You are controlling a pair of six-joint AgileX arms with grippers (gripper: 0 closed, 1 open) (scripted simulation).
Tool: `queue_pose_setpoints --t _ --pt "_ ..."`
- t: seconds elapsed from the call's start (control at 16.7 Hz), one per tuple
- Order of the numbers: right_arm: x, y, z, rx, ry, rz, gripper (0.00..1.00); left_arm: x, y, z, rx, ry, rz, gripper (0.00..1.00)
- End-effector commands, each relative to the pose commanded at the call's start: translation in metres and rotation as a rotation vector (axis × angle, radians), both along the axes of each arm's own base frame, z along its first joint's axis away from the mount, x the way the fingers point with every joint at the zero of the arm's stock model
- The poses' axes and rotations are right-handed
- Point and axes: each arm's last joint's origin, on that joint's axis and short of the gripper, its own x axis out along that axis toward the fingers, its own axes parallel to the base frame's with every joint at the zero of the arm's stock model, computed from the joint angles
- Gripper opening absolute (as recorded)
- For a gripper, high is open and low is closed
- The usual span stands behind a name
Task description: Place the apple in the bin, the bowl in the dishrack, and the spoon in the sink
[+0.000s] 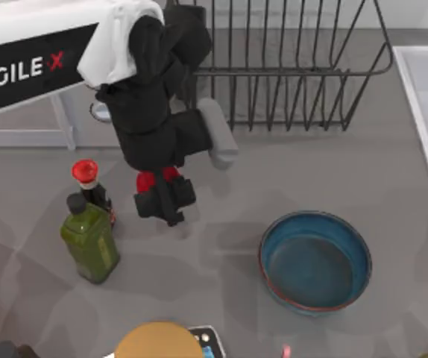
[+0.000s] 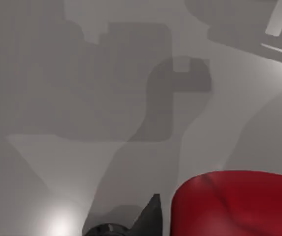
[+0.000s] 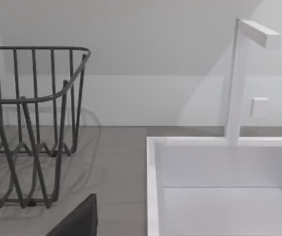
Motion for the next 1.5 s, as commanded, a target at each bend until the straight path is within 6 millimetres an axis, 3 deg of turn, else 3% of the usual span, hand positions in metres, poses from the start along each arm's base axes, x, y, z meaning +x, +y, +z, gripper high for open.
queue_pose_setpoints --t 0.12,0.42,0.6,0.84,1.08,1.26,1.5 --pt "0.000 0.000 0.000 0.000 0.000 0.000 1.00 -0.001 0.002 0.011 -0.001 -0.002 0.005 0.00" --pt "0.000 0.000 0.000 0.000 0.000 0.000 1.00 0.000 0.003 0.011 0.000 -0.001 0.005 0.00" --pt "0.000 0.000 0.000 0.000 0.000 0.000 1.00 0.005 0.024 0.034 -0.036 -0.056 -0.002 0.00" --pt "0.000 0.000 0.000 0.000 0.000 0.000 1.00 -0.003 0.093 0.096 -0.087 -0.234 -0.069 0.00" --pt "0.000 0.000 0.000 0.000 0.000 0.000 1.00 -0.047 0.180 0.142 -0.006 -0.408 -0.205 0.00" --pt "0.000 0.000 0.000 0.000 0.000 0.000 1.00 -0.084 0.231 0.141 0.110 -0.411 -0.290 0.00" --pt "0.000 0.000 0.000 0.000 0.000 0.000 1.00 -0.114 0.278 0.106 0.169 -0.251 -0.321 0.00"
